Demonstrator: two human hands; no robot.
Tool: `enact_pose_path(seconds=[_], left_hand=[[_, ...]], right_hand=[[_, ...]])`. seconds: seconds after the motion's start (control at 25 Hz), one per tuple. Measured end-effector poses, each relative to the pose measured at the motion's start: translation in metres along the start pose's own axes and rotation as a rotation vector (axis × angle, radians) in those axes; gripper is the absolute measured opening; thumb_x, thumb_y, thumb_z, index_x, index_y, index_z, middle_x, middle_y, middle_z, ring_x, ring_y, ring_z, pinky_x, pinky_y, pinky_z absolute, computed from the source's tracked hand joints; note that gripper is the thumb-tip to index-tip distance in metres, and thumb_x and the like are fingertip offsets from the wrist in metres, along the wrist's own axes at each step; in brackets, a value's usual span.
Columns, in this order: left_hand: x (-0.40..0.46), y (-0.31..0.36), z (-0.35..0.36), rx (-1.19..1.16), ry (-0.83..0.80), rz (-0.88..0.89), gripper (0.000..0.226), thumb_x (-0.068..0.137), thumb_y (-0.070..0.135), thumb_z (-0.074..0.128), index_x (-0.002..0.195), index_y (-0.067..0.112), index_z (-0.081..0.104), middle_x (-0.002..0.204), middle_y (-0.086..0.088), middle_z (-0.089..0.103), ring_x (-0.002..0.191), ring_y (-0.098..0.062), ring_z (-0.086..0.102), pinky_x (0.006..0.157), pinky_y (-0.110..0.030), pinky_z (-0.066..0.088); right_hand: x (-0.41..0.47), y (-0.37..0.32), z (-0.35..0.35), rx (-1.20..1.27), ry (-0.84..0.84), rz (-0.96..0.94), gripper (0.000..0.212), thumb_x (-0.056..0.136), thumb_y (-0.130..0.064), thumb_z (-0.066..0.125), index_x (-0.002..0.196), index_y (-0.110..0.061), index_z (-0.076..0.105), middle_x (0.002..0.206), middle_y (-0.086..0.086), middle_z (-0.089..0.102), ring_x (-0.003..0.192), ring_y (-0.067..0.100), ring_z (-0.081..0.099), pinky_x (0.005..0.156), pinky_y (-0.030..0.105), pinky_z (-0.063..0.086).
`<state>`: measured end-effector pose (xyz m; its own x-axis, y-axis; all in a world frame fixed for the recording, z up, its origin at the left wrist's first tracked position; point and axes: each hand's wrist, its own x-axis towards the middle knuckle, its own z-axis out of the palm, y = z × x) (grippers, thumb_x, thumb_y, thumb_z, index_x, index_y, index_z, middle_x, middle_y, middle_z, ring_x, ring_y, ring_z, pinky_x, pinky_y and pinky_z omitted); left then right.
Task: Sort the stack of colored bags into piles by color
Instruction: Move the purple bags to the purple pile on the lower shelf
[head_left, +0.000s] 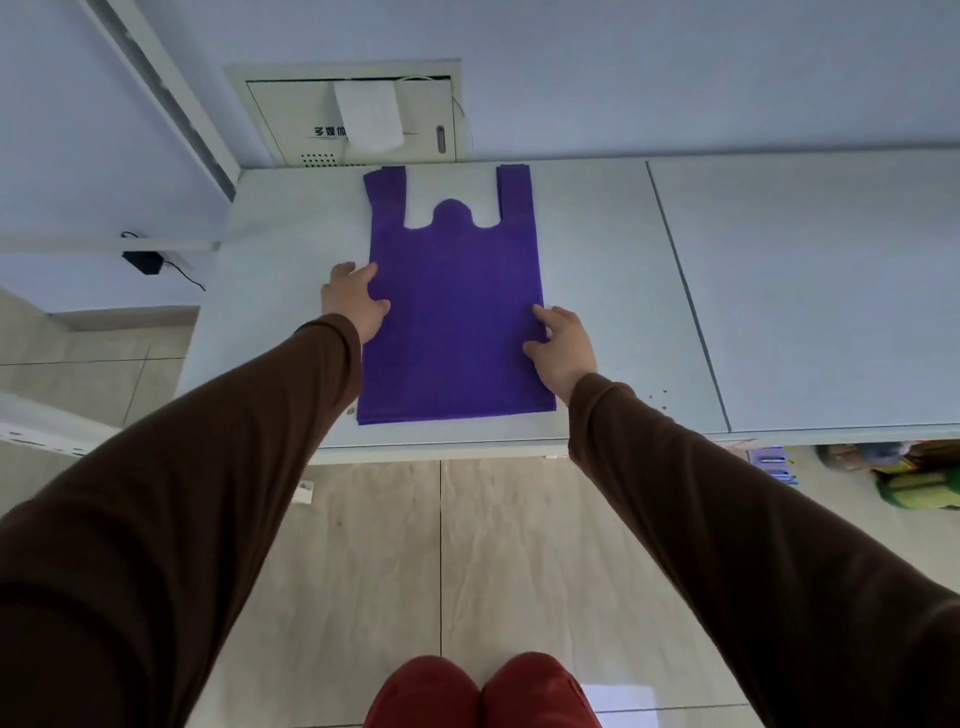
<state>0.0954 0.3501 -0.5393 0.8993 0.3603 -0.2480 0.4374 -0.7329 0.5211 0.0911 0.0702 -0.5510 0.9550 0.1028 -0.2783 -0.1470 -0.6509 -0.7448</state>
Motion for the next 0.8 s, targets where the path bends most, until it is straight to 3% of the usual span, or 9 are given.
enact_pose_path(seconds=[0.16,0.52,0.68,0.8], left_hand=[[-0.06,0.023,-0.019,0.136,-0.026,0.092,0.049,0.094,0.026,0.057,0.142,0.018,0.047,0.152,-0.014,0.033,0.138,-0.035,0.03,0.115,-0.041,0.027],[-0.265,0.137,-0.129,0.127,-0.121,0.433,0.044,0.095,0.021,0.054,0.139,0.021,0.049,0.142,0.001,0.05,0.134,-0.021,0.041,0.111,-0.035,0.036],[-0.344,0.2,-0.175,0.122,-0.094,0.633,0.044,0.096,0.022,0.054,0.139,0.026,0.048,0.14,0.006,0.05,0.132,-0.017,0.041,0.11,-0.035,0.038],[-0.383,0.253,-0.204,0.104,-0.034,0.752,0.042,0.096,0.021,0.054,0.137,0.026,0.049,0.139,0.006,0.05,0.129,-0.014,0.042,0.108,-0.027,0.033]], right_hand=[[-0.045,-0.008,-0.036,-0.149,0.045,-0.005,0.045,0.093,-0.018,0.053,0.138,-0.022,0.05,0.151,0.002,0.037,0.136,0.029,0.031,0.111,0.04,0.034],[-0.224,-0.098,-0.187,-0.408,0.074,-0.306,0.039,0.091,-0.019,0.053,0.129,-0.026,0.056,0.134,-0.003,0.056,0.119,0.023,0.049,0.096,0.037,0.042],[-0.296,-0.131,-0.264,-0.421,0.217,-0.41,0.033,0.092,-0.022,0.053,0.123,-0.027,0.061,0.12,-0.005,0.065,0.108,0.021,0.055,0.089,0.036,0.043],[-0.33,-0.153,-0.319,-0.352,0.33,-0.435,0.027,0.092,-0.026,0.054,0.117,-0.028,0.063,0.108,-0.008,0.068,0.098,0.017,0.059,0.087,0.039,0.046]])
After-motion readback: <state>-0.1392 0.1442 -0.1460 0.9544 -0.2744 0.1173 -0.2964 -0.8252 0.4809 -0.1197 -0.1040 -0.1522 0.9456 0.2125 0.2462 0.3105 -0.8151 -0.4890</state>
